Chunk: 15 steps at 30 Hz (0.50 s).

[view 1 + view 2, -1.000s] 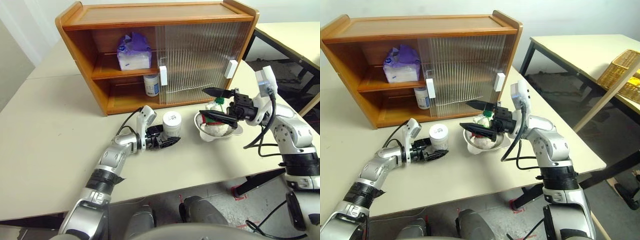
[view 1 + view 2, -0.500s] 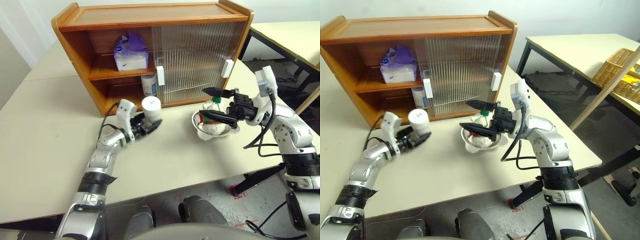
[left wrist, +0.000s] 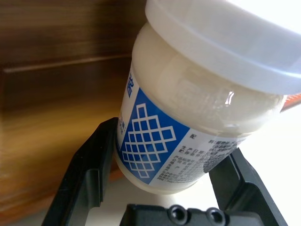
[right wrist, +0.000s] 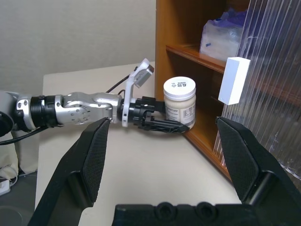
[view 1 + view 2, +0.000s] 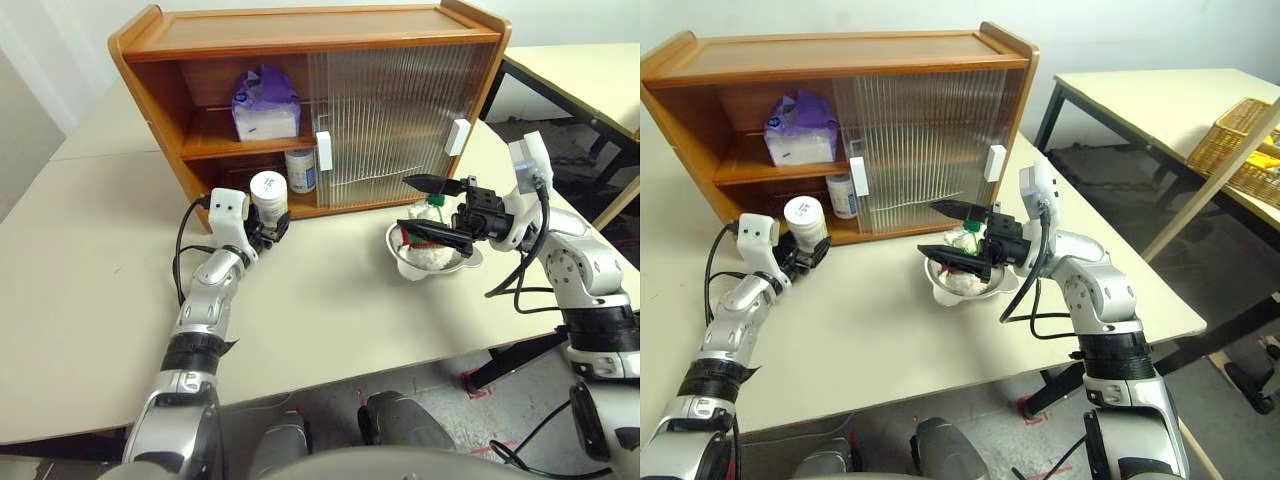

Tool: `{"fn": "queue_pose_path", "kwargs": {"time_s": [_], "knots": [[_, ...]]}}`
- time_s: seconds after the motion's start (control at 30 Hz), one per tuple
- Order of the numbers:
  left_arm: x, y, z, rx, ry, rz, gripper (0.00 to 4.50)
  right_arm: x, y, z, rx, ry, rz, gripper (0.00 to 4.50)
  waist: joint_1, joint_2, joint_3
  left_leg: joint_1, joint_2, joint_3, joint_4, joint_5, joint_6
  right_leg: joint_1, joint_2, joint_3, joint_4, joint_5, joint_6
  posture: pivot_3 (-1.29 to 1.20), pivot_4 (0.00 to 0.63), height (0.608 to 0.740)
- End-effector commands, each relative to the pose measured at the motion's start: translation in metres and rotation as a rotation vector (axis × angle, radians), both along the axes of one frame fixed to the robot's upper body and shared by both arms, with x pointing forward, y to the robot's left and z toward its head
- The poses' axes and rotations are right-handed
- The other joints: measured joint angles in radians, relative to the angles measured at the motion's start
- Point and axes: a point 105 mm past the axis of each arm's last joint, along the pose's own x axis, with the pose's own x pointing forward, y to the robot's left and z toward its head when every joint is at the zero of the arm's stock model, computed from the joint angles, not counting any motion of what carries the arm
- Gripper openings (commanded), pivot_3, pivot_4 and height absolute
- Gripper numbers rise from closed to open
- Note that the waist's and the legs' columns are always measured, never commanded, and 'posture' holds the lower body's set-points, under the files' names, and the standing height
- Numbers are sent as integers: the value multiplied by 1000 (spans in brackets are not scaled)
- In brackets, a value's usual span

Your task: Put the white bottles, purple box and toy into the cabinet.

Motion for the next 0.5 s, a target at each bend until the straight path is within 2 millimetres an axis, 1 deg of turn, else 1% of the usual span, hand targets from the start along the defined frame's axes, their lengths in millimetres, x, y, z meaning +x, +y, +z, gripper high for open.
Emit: {"fn": "queue_pose_path", "kwargs": {"time_s": [0.03, 0.13, 0.3, 0.5], "knots": [[11, 5, 10, 3, -37, 44, 3301, 0, -1, 1, -10, -7, -2, 4500, 0, 0, 0, 0, 0, 0, 0, 0, 0, 0, 0, 0, 0, 0, 0, -271, 15, 740], [21, 8, 13, 5, -30, 74, 3301, 0, -1, 2, -12, -7, -2, 4500, 0, 0, 0, 0, 0, 0, 1, 0, 0, 1, 0, 0, 0, 0, 1, -273, 15, 740], [31, 7, 14, 16, -23, 98, 3301, 1, -2, 2, -15, -11, -2, 4500, -1, 0, 0, 0, -1, 1, 1, 0, 0, 1, 0, 0, -1, 1, 2, -273, 15, 740], [37, 12, 13, 8, -18, 140, 3301, 0, -1, 4, -15, -13, 1, 4500, -3, -1, 1, 0, -1, 2, 2, 0, 1, 1, 0, 0, -1, 1, 3, -276, 16, 740]]}}
